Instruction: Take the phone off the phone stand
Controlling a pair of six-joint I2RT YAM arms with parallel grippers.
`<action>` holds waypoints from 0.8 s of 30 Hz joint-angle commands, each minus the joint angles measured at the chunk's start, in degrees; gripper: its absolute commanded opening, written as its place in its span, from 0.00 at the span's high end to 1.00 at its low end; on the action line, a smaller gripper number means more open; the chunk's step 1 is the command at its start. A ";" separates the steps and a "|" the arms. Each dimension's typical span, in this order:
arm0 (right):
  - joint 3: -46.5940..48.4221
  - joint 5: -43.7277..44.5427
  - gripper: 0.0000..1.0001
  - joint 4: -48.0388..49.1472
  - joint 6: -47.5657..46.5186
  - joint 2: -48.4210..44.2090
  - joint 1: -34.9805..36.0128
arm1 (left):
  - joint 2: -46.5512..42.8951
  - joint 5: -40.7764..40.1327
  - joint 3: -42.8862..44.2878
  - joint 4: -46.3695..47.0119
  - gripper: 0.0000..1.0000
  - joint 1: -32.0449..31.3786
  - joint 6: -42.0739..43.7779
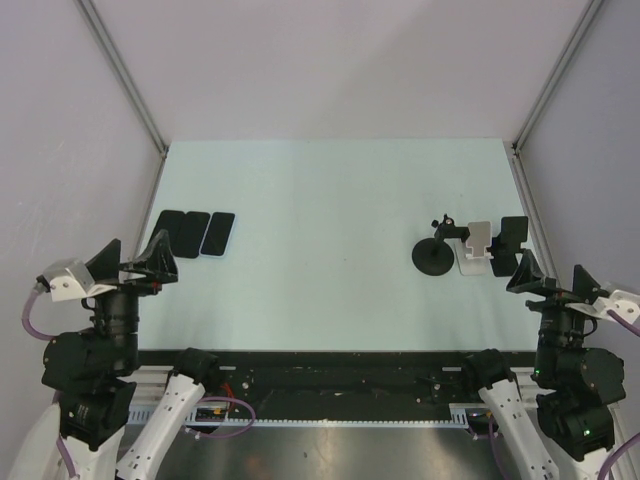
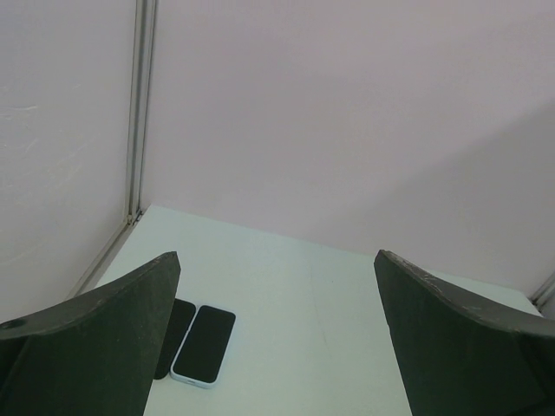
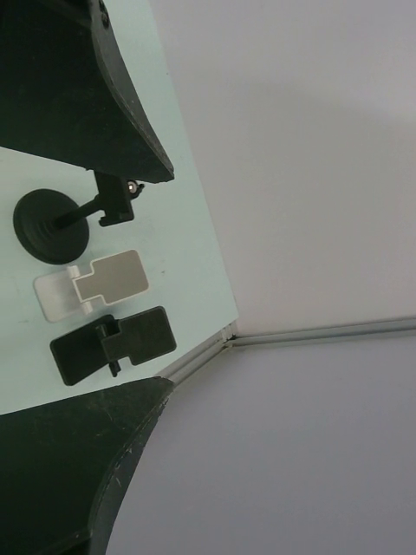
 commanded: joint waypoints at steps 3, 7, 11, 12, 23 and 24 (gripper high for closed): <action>-1.15 -0.30 0.00 -0.23 -0.90 0.11 -0.16 | -0.82 -2.55 0.05 -0.08 0.00 -0.26 -1.22; -2.56 0.92 0.00 -0.76 0.07 0.11 -0.25 | -1.09 -2.28 -1.80 -0.08 0.00 -0.35 -1.93; -2.82 1.98 0.00 -0.76 0.07 0.11 -0.60 | -0.74 -2.11 -1.98 0.01 0.00 -0.44 -2.01; -2.91 2.07 0.00 -0.76 0.07 0.11 -0.60 | -0.56 -2.02 -1.89 -0.08 0.00 -0.53 -2.01; -3.52 1.90 0.00 -0.85 0.24 0.02 -0.60 | 0.49 -1.41 -2.68 0.10 0.00 -0.53 -3.07; -3.52 1.81 0.00 -1.11 0.16 0.02 -0.69 | 0.58 -0.71 -2.68 0.01 0.00 -0.53 -2.98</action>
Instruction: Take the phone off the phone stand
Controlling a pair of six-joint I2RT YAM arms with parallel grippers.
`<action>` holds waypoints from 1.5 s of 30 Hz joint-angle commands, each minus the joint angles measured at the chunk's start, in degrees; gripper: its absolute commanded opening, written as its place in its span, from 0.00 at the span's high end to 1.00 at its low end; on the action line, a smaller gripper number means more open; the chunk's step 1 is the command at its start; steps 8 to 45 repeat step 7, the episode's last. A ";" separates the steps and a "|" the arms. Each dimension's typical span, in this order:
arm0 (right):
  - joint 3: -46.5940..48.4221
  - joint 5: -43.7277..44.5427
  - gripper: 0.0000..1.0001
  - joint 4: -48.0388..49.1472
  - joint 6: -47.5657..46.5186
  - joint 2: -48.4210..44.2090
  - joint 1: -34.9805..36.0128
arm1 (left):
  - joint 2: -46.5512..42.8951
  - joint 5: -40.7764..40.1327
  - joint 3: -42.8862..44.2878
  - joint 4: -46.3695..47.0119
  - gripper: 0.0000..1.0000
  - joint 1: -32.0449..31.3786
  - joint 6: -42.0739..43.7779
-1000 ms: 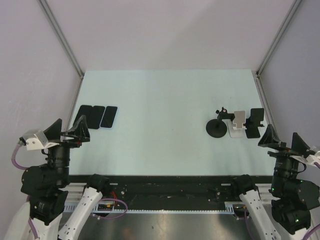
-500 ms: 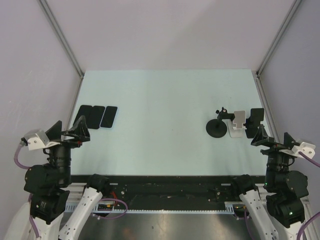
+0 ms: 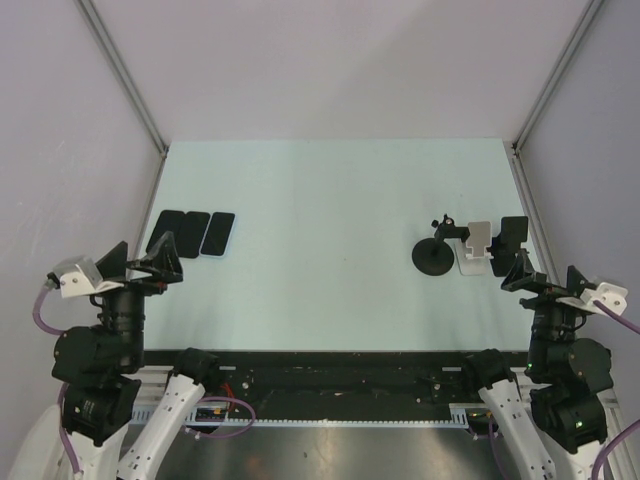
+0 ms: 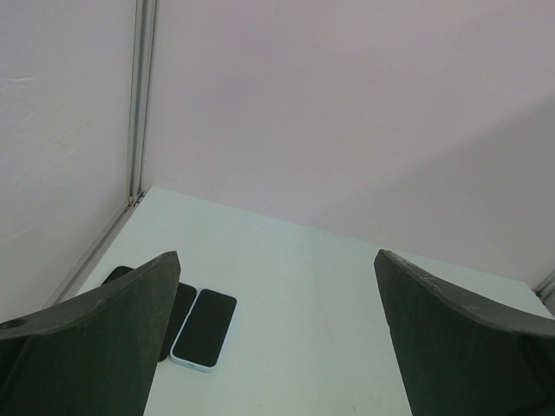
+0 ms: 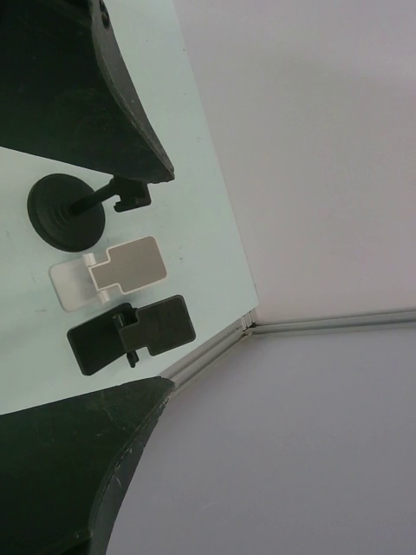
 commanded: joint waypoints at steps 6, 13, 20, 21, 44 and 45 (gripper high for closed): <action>-0.25 0.08 0.00 0.16 0.18 0.02 -0.40 | 0.89 0.67 -0.74 0.77 0.00 -0.27 -1.91; -0.33 0.08 0.00 0.07 0.27 0.02 -0.40 | 1.06 0.76 -0.56 0.77 0.00 -0.27 -1.83; -0.33 0.08 0.00 0.07 0.27 0.02 -0.40 | 1.06 0.76 -0.56 0.77 0.00 -0.27 -1.83; -0.33 0.08 0.00 0.07 0.27 0.02 -0.40 | 1.06 0.76 -0.56 0.77 0.00 -0.27 -1.83; -0.33 0.08 0.00 0.07 0.27 0.02 -0.40 | 1.06 0.76 -0.56 0.77 0.00 -0.27 -1.83; -0.33 0.08 0.00 0.07 0.27 0.02 -0.40 | 1.06 0.76 -0.56 0.77 0.00 -0.27 -1.83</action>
